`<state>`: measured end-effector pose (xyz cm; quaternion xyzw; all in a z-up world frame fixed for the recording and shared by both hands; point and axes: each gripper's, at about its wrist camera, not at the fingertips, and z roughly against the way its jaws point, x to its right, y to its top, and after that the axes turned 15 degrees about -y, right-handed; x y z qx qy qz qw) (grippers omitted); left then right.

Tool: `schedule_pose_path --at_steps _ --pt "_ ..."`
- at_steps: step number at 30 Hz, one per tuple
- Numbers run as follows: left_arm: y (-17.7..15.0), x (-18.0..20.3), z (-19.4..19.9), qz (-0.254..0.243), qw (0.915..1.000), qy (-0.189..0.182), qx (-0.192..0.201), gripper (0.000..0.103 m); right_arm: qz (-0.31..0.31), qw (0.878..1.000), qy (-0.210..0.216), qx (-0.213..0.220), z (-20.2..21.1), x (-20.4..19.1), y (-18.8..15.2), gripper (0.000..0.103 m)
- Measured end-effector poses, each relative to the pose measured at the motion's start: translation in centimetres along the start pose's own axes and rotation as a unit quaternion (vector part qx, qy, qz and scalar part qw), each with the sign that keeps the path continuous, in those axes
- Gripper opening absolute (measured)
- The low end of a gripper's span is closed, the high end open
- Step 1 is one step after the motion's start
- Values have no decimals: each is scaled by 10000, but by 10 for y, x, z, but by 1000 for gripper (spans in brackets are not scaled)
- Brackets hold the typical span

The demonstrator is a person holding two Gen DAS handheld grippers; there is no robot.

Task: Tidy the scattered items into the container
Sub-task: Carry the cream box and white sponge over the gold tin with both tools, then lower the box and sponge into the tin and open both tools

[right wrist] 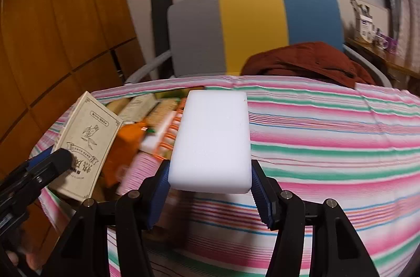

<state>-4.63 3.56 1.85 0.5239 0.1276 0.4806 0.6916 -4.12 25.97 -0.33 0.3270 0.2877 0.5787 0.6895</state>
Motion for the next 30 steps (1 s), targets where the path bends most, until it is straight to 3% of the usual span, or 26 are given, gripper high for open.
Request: schedule_pose_path --at_steps 8,15,21,30 --pt "-5 -34 4 311 9993 207 12 51 310 9990 293 -129 -25 -45 11 59" --pt "-5 -41 -13 464 9988 34 -176 51 564 9974 345 -270 -50 -72 19 59" --pt "-3 -40 -15 495 9985 1 -222 51 513 9960 455 -565 -68 -77 21 61" --pt "-14 -39 -2 407 9991 60 -122 57 270 9957 625 -622 -60 -63 11 67"
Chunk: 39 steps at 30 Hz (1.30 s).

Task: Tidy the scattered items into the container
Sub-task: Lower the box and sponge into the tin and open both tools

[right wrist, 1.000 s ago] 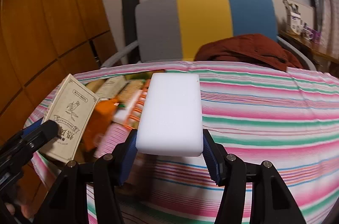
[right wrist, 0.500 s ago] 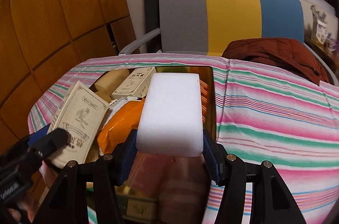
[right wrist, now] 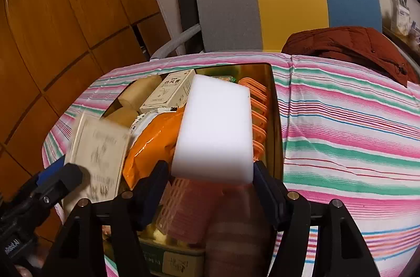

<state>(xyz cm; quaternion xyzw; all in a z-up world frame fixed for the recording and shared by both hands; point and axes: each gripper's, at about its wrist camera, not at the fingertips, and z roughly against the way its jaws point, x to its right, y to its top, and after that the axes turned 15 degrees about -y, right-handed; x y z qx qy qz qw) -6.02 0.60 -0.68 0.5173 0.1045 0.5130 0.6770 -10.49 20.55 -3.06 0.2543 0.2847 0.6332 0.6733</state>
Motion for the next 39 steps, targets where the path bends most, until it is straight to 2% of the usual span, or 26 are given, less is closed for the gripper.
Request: schedule_pose_path --at_steps 10,12,21,29,38,39 --pt "-10 -2 10 -186 9992 219 279 52 -200 9991 -55 363 22 9 -7 67" --pt "-7 0 6 -260 9990 217 282 52 -160 9987 -76 479 26 7 -8 62" --pt "-4 3 -6 -48 9994 -137 311 52 126 9981 -141 579 27 -8 -16 58" --pt "-14 -11 -9 168 9998 101 78 52 121 9982 -84 575 30 -8 -17 58" --pt "-12 -4 19 -154 9982 328 478 53 276 9980 45 568 35 -18 -23 58" --pt "-13 -2 18 -269 9980 390 421 48 290 9980 55 564 36 -19 -24 58"
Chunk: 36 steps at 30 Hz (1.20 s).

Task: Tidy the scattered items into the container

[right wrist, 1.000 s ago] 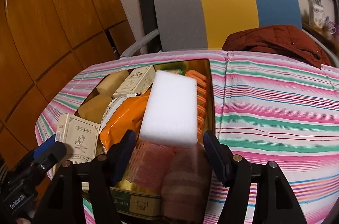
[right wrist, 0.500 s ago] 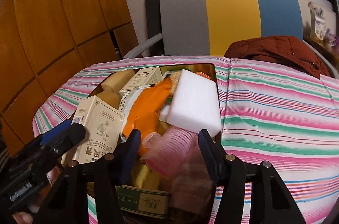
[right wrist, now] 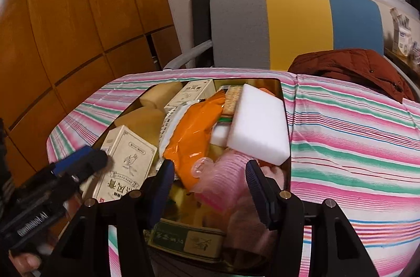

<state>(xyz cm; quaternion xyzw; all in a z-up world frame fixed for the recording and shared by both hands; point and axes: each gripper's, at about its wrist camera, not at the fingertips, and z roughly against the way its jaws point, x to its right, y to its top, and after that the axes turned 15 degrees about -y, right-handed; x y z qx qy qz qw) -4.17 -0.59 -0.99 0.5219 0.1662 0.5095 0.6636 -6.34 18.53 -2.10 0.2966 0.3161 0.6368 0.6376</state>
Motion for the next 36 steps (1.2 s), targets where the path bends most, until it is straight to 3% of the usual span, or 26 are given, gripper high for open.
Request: schedule_pose_path --at_steps 2,17,24,33,36 --pt "-3 1 -7 -97 9997 110 -174 41 25 10000 16 -13 1 -1 -2 58" --pt "0 -1 -12 0 9992 324 -239 43 201 9992 -95 -329 -13 -6 -11 58" --pt "6 5 1 -24 9973 702 -199 57 182 9996 -124 -193 -2 -7 -9 58" --pt "12 21 21 -200 9947 1009 -87 64 189 9997 -149 -29 17 -14 -10 58" --pt "13 23 28 -224 9927 1187 -14 77 174 9997 -146 -13 23 -16 -12 58"
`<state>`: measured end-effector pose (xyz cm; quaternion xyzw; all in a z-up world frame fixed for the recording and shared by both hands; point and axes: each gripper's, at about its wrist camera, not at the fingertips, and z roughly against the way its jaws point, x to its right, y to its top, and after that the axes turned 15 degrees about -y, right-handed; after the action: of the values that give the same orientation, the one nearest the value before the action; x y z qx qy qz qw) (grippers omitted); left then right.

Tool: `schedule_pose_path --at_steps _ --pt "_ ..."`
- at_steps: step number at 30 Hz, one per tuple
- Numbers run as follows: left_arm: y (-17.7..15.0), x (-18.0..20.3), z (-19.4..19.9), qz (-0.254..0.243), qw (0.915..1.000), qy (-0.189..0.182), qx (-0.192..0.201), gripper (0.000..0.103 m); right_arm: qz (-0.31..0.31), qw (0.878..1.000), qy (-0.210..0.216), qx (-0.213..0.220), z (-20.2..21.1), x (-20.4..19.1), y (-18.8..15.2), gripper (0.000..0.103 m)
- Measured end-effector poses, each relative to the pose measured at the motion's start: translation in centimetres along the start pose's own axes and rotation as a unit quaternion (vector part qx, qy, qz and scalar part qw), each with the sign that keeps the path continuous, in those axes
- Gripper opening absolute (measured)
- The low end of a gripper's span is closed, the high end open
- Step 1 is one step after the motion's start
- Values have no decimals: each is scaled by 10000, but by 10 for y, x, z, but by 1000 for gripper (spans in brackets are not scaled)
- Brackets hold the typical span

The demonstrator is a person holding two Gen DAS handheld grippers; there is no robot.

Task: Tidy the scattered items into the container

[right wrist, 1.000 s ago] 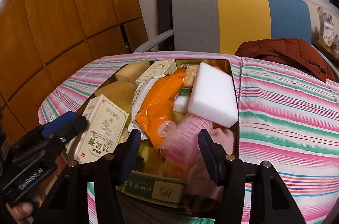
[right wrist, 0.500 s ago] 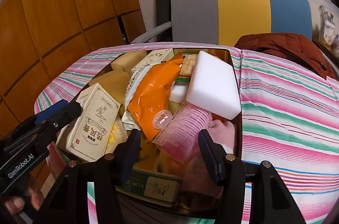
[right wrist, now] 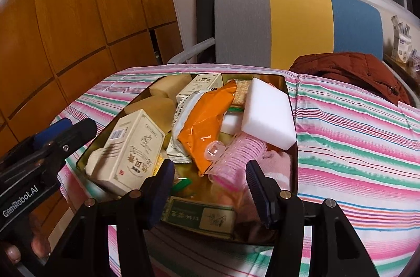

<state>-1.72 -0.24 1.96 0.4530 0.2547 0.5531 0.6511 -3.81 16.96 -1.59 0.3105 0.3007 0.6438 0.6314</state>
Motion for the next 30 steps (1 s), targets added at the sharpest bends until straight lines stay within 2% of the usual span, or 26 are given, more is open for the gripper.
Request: schedule_pose_path --at_steps 1,4,9,12,16,22,25,30 --pt "0 0 3 -12 10000 71 41 82 1 10000 7 1 2 -1 -1 58" --pt "-1 -1 13 -29 9998 120 143 82 25 10000 11 8 7 -6 -3 59" --pt "-1 -3 18 -12 9989 477 -42 82 77 10000 18 14 12 -14 -7 59" --pt "-2 -5 22 39 9980 624 -13 82 87 10000 38 16 14 -17 -8 59" --pt "-3 -4 21 -88 9964 824 -162 81 105 9999 87 32 15 -19 -8 59" --pt "-4 -2 19 -5 9979 567 -318 80 111 9998 139 55 16 -21 -9 61" --pt "-6 1 17 -29 9977 558 -381 73 89 9999 126 71 17 -20 -9 61" --pt "-8 -1 15 7 9975 542 -454 71 84 9999 77 75 17 -21 -10 62"
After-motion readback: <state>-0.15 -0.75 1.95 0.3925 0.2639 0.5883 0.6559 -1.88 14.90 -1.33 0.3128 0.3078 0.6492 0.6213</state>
